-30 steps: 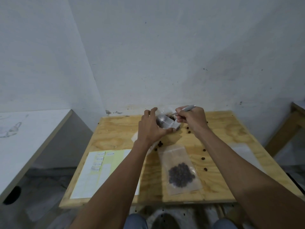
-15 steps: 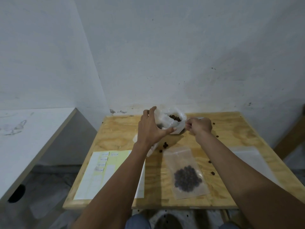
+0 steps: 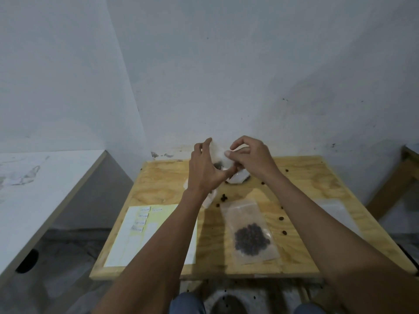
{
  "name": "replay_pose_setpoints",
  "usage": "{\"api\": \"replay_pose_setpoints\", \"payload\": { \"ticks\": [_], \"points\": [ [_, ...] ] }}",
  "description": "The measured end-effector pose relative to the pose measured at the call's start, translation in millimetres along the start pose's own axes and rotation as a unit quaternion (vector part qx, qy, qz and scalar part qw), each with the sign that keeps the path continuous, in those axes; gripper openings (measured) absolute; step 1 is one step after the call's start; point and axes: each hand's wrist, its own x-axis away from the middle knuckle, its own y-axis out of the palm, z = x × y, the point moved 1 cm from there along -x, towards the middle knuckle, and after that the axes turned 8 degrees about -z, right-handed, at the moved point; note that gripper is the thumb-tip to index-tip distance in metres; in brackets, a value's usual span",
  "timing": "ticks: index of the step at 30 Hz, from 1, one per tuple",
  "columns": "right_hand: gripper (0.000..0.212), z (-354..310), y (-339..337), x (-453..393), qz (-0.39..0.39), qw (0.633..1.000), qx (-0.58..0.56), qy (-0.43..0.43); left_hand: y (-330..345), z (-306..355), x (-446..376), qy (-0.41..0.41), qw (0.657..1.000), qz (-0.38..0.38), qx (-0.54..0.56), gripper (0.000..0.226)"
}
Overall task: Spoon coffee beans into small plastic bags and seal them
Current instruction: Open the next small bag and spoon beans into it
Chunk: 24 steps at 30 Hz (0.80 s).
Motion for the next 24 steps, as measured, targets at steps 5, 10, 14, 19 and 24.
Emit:
{"api": "replay_pose_setpoints", "payload": {
  "ticks": [5,10,14,19,24],
  "points": [
    [0.014,-15.9,-1.0,5.6,0.085,0.996,-0.011,-0.008,-29.6,12.8,5.4,0.004,0.995,-0.032,0.094,0.106],
    [0.013,-26.4,-4.1,13.5,0.132,0.988,-0.075,-0.032,-62.2,27.2,5.4,-0.013,0.961,-0.006,0.275,0.021],
    [0.012,-33.9,-2.0,20.1,0.072,0.989,-0.124,-0.04,-66.4,38.4,11.9,-0.032,0.941,-0.018,0.336,0.011],
    [0.009,-30.9,-1.3,25.9,0.072,0.992,-0.091,-0.055,-59.7,44.3,18.3,-0.035,0.93,-0.008,0.367,0.008],
    [0.006,-29.6,3.2,29.2,0.052,0.993,-0.083,-0.065,-52.2,45.8,19.7,-0.044,0.909,0.003,0.415,0.008]
  ]
}}
